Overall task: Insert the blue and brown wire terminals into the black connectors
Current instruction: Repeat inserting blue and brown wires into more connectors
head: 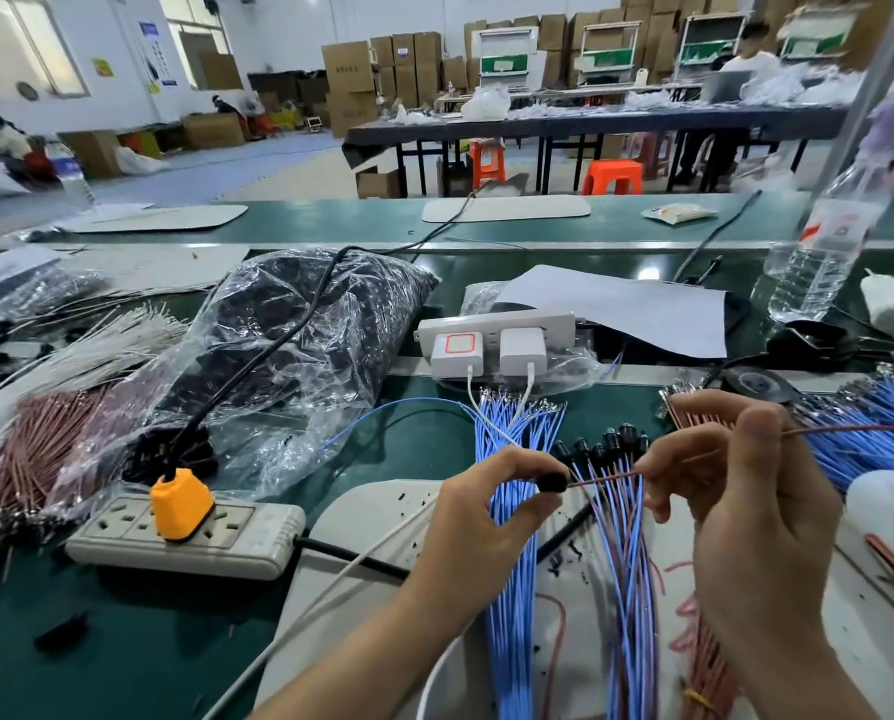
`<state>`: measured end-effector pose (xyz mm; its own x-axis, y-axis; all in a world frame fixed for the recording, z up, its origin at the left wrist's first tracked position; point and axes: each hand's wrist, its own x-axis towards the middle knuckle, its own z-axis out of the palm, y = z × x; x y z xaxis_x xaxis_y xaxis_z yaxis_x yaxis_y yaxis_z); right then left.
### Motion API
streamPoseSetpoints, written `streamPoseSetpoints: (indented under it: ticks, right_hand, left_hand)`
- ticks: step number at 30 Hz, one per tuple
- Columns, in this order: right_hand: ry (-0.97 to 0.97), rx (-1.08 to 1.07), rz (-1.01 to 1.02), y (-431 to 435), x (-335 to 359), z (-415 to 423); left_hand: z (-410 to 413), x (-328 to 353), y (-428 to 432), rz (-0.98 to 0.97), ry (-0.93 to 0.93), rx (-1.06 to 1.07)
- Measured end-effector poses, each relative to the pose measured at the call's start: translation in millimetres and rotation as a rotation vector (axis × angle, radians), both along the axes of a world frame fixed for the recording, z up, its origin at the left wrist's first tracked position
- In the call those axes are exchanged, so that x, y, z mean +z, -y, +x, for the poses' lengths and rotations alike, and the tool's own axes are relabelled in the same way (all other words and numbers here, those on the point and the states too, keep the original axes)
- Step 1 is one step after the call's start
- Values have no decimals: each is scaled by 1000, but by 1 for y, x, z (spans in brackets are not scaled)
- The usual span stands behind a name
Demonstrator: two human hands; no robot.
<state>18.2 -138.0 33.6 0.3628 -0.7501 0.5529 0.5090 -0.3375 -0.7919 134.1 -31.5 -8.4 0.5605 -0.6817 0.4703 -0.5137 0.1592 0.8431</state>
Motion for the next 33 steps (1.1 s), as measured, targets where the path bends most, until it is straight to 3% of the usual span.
streamPoseSetpoints:
  ticks: [13,33]
  right_hand:
    - [-74,69,2,-3,-3,3]
    - [-110,29,72,2,-2,1]
  left_hand:
    - [2,-3,1,47,226,35]
    - [0,-1,1,45,272,33]
